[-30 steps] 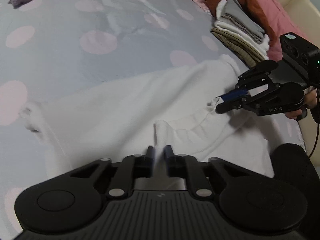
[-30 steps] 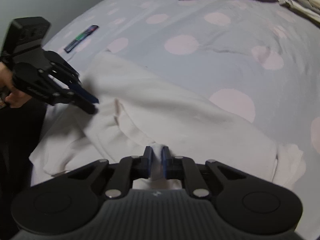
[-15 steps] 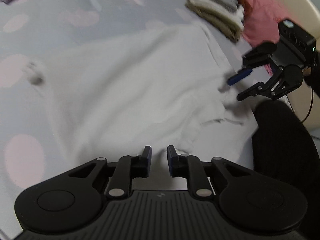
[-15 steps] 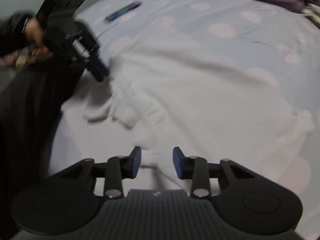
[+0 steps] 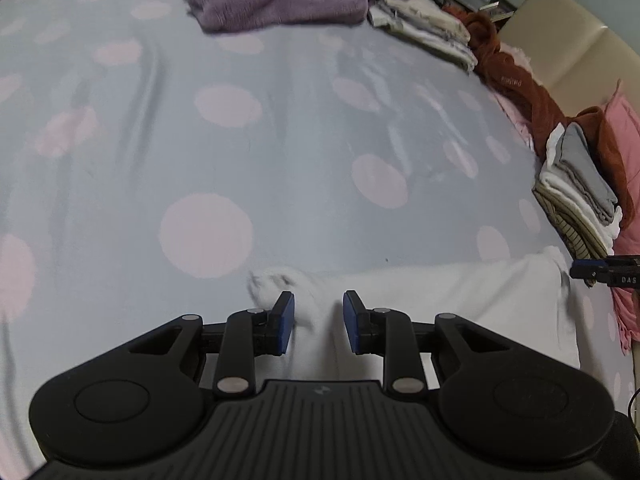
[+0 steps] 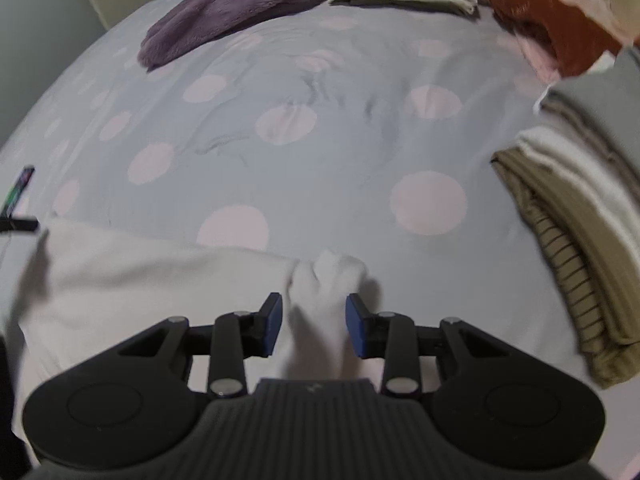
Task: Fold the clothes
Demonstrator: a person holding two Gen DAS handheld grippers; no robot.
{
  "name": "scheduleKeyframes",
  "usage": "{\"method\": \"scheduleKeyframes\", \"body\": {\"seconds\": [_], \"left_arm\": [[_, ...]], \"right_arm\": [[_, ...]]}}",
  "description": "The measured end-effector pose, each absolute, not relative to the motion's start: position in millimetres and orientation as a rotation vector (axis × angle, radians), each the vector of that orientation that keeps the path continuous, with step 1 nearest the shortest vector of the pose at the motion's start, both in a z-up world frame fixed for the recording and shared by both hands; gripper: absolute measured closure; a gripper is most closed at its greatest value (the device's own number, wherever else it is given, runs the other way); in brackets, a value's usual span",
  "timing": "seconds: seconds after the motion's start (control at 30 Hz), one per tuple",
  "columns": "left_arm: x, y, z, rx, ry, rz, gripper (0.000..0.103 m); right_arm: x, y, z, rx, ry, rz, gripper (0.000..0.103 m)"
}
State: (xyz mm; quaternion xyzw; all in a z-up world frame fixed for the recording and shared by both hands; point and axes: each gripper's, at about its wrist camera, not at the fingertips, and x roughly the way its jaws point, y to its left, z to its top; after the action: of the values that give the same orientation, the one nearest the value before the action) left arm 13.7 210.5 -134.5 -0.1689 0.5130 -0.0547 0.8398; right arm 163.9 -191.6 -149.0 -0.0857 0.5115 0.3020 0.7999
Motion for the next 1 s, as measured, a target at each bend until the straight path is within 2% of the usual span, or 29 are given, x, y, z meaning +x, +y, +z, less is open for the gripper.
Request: {"method": "scheduleKeyframes", "body": {"seconds": [0.07,0.1,0.13,0.17,0.33,0.47,0.6,0.67,0.7,0.77,0.83,0.93,1.0], "left_arm": [[18.0,207.9,-141.2,-0.360,1.099,-0.107,0.079],[18.2,207.3,-143.3,-0.369,1.105,-0.109,0.085],[19.5,208.6,-145.0,-0.394,1.102,-0.105,0.095],[20.9,210.2,-146.7,-0.422,1.098,-0.100,0.099],[6.1,242.2,-147.7,-0.584,1.021,-0.057,0.100],[-7.5,256.8,-145.0,-0.605,0.958,-0.038,0.102],[-2.5,256.0,-159.1,-0.616,1.026,-0.044,0.103],[-0.8,255.9,-158.8,-0.603,1.015,-0.021,0.103],[-1.3,257.8,-157.1,-0.621,0.995,-0.025,0.103],[-3.0,262.6,-148.5,-0.643,0.955,-0.026,0.103],[-6.0,263.9,-139.0,-0.628,0.943,-0.025,0.099],[-12.7,260.8,-126.2,-0.573,0.960,-0.041,0.087],[-23.1,252.2,-121.1,-0.530,0.979,-0.061,0.085]], "right_arm": [[170.4,-187.7,-157.1,-0.167,1.116,0.612,0.065],[169.8,-186.7,-160.7,-0.165,1.127,0.592,0.067],[171.6,-186.3,-163.6,-0.151,1.140,0.577,0.086],[174.6,-187.2,-166.0,-0.128,1.154,0.564,0.089],[189.6,-224.1,-163.4,0.164,1.184,0.576,0.091],[196.7,-270.9,-165.2,0.463,1.166,0.561,0.091],[197.8,-272.9,-197.0,0.450,1.246,0.485,0.091],[197.2,-267.3,-201.1,0.437,1.243,0.495,0.082],[197.1,-265.1,-199.4,0.440,1.228,0.506,0.074],[196.9,-261.2,-195.0,0.444,1.196,0.527,0.073],[197.1,-261.0,-183.2,0.429,1.160,0.532,0.070],[192.8,-258.4,-167.0,0.355,1.129,0.543,0.068],[183.9,-255.1,-160.7,0.300,1.128,0.556,0.067]]}}
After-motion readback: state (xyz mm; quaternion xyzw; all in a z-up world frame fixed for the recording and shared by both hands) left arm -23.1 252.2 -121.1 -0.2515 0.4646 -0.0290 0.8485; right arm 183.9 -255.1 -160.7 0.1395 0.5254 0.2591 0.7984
